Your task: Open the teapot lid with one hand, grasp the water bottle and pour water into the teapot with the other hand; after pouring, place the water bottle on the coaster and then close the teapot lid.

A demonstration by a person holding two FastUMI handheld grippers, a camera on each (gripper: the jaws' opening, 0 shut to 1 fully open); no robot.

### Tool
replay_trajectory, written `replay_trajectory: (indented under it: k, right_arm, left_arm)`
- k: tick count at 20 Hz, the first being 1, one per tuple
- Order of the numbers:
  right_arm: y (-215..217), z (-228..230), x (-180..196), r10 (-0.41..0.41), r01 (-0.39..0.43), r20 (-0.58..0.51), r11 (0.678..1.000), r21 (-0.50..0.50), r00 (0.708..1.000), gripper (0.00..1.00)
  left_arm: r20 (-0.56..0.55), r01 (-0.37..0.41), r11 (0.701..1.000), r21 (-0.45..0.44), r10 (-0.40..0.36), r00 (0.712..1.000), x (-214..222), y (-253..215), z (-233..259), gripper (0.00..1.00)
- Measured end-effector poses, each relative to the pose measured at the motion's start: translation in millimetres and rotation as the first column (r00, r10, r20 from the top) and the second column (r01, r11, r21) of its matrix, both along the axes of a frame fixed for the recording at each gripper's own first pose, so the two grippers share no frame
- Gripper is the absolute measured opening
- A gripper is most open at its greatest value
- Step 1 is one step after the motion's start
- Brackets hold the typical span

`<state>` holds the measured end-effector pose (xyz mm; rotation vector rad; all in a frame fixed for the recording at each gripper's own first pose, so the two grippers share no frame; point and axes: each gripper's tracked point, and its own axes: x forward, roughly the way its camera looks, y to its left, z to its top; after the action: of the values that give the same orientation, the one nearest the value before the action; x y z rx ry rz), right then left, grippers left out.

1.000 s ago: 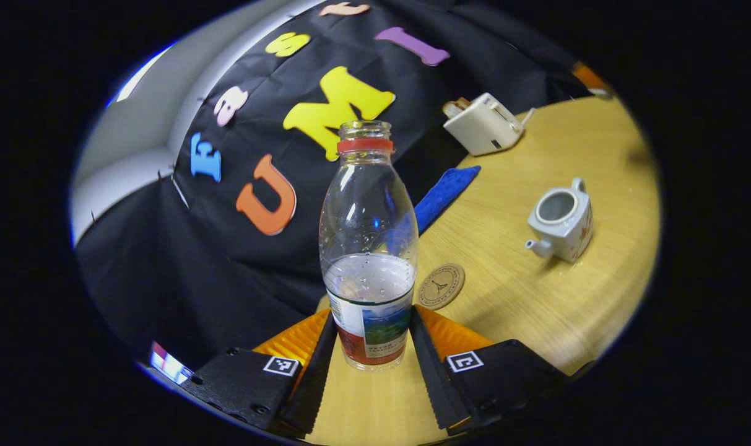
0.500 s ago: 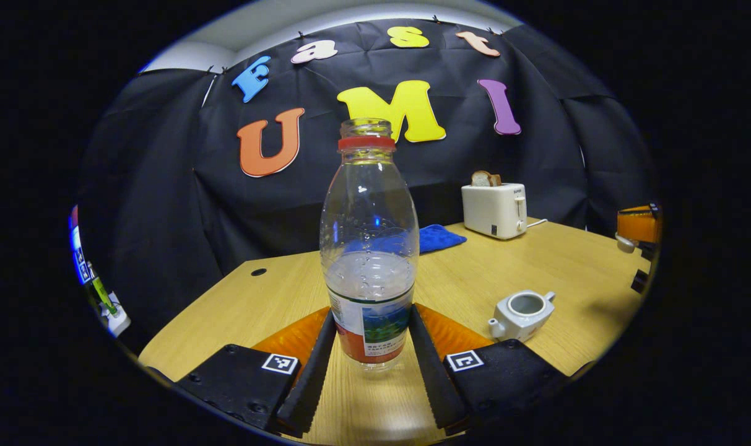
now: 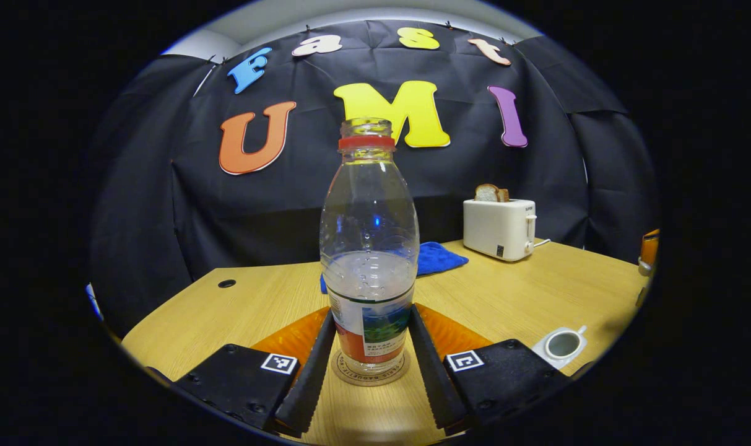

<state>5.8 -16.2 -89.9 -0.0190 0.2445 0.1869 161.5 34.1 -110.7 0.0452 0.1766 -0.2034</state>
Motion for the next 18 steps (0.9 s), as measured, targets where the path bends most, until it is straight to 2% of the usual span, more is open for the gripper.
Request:
replay_trajectory:
  k: [8,10,11,14,16,18]
  right_arm:
    - [5,-7,6,0.002,-0.002,-0.020,1.000,-0.004,1.000,0.00]
    - [8,-9,6,0.007,-0.007,-0.020,1.000,-0.009,1.000,0.00]
    - [8,-8,6,0.008,-0.008,-0.020,1.000,-0.011,1.000,0.00]
    - [11,-6,7,0.010,-0.010,-0.017,1.000,-0.015,1.000,0.00]
    - [14,-7,5,0.017,-0.018,-0.020,1.000,-0.019,1.000,0.00]
    - [18,-8,3,0.025,-0.025,-0.021,0.999,-0.022,0.999,0.00]
  left_arm:
    - [-0.044,0.000,0.999,-0.033,-0.002,0.999,13,6,-21,0.74]
    - [-0.055,0.000,0.999,-0.048,-0.003,0.998,14,6,-21,0.80]
    - [-0.056,0.004,0.999,-0.051,-0.007,0.998,14,6,-21,0.76]
    - [-0.058,0.009,0.999,-0.051,-0.012,0.998,12,7,-21,0.78]
    - [-0.052,0.012,0.998,-0.055,-0.014,0.999,11,7,-19,0.84]
    - [-0.045,0.015,0.998,-0.053,-0.017,0.999,8,6,-16,0.95]
